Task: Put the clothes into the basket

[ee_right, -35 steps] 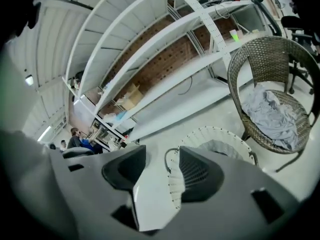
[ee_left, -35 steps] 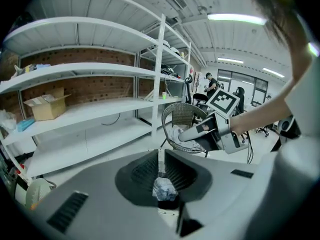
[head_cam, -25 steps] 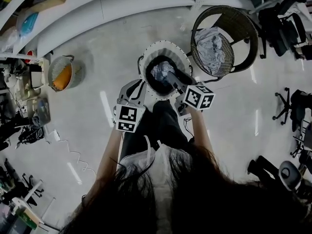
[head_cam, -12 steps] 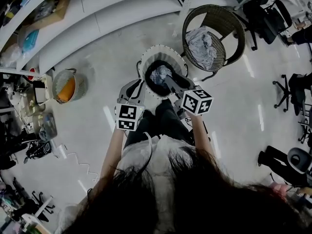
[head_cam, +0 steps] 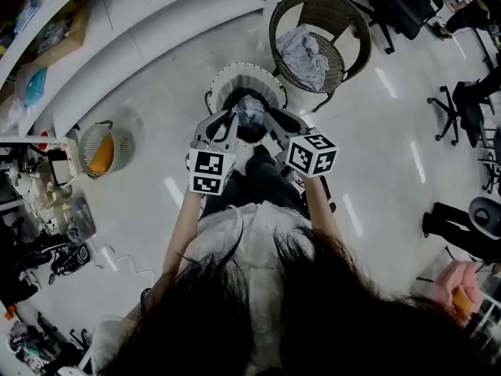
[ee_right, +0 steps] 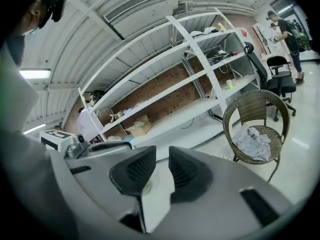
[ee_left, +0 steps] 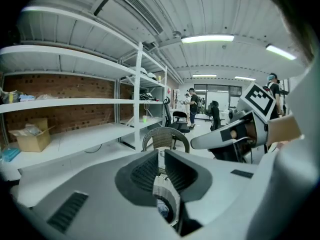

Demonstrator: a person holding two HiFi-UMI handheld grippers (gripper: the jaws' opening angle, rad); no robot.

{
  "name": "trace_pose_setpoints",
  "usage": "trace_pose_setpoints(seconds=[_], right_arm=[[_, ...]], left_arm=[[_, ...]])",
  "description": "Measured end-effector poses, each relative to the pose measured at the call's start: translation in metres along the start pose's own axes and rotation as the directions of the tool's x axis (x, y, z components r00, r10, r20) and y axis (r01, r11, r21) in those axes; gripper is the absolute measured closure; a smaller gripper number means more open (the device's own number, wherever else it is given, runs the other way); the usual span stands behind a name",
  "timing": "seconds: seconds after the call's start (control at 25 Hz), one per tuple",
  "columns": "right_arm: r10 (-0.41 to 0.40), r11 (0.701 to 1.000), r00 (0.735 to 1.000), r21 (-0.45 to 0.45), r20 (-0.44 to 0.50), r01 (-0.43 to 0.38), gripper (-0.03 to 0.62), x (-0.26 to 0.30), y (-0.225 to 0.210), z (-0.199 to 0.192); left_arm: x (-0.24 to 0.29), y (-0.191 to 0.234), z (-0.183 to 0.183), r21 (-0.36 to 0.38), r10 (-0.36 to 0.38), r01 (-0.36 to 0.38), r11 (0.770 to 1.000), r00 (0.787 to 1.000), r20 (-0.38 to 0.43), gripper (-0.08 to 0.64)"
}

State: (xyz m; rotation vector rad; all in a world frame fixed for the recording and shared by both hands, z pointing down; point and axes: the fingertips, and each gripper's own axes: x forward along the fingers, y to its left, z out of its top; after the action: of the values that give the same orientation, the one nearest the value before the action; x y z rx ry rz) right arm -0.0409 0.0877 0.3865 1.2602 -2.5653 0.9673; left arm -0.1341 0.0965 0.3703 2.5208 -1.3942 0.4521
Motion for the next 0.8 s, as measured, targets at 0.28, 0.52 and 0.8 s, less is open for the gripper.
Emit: trace_pose_setpoints(seconds=[0.28, 0.52, 0.8], right_arm=[[-0.064, 0.998, 0.998, -0.002, 0.017, 0.064, 0.528, -0.024, -0.006, -0.006], [-0.126, 0.992, 0.992, 0.0, 0.02, 0.126, 0.54, -0.037, -0.02, -0.007], [-0.182, 0.983, 0.983, 0.035, 0.024, 0.181, 0.546, -0.051, -0.047, -0.005]], left_arm=[[0.008, -0.031, 0.006, 0.032, -0.095, 0.095, 0.995, 0.995, 0.007, 0.512], [0.026, -0.048, 0.009, 0.037, -0.165, 0.165, 0.986, 0.986, 0.004, 0.512], [0.047, -0.072, 0.019, 0.057, -0.232, 0.232, 0.971, 0.973, -0.005, 0.512]])
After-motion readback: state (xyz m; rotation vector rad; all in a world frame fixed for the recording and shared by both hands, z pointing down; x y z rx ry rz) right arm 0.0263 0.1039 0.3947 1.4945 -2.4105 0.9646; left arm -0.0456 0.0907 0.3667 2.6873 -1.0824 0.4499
